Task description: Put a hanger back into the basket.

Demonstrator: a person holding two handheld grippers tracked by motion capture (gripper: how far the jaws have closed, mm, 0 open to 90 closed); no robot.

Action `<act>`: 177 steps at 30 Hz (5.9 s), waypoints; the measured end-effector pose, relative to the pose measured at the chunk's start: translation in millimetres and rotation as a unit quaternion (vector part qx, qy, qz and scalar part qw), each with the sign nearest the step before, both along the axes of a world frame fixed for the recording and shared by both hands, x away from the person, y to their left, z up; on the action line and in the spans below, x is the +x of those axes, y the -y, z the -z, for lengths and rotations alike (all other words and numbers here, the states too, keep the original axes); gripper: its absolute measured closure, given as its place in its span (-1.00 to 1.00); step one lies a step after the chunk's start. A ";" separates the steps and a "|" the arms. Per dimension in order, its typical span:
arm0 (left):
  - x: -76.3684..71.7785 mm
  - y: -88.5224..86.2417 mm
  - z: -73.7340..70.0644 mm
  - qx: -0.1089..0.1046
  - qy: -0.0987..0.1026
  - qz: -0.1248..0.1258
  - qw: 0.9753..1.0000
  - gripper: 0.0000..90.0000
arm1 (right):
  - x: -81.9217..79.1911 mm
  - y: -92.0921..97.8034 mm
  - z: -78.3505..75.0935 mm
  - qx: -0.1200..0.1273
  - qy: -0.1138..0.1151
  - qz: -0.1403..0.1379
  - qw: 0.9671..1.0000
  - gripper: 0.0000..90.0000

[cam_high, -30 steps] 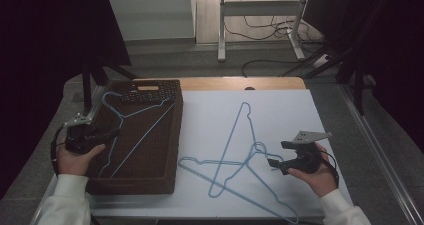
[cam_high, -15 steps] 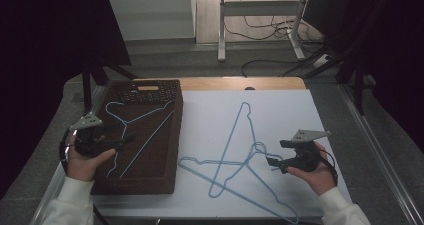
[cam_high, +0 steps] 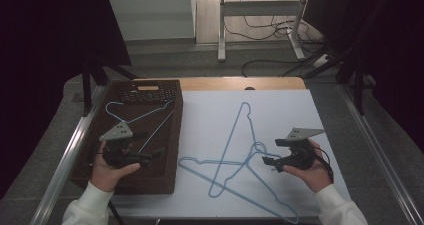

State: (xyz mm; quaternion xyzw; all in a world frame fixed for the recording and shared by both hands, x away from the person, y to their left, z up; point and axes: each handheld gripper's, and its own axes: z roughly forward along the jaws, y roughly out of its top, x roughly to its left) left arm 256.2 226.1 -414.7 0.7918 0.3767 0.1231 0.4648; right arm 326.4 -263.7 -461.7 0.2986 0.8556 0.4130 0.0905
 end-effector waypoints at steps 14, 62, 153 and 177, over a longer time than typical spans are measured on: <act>3.8 18.9 4.0 0.014 0.001 0.008 1.000 -0.73 | -13.4 2.5 -6.9 0.003 0.021 0.014 1.000 -0.68; 1.1 46.0 5.9 0.047 0.003 0.045 0.998 -0.69 | -11.0 -39.4 20.5 -0.111 -0.060 0.014 0.992 -0.04; 40.1 206.5 52.0 0.179 -0.091 0.171 0.965 -0.05 | -27.6 -23.5 -10.1 -0.083 -0.017 -0.101 0.991 0.94; 24.2 204.5 32.0 0.134 -0.098 0.221 0.961 0.92 | -18.7 -3.6 -10.6 -0.005 -0.010 -0.043 0.999 0.02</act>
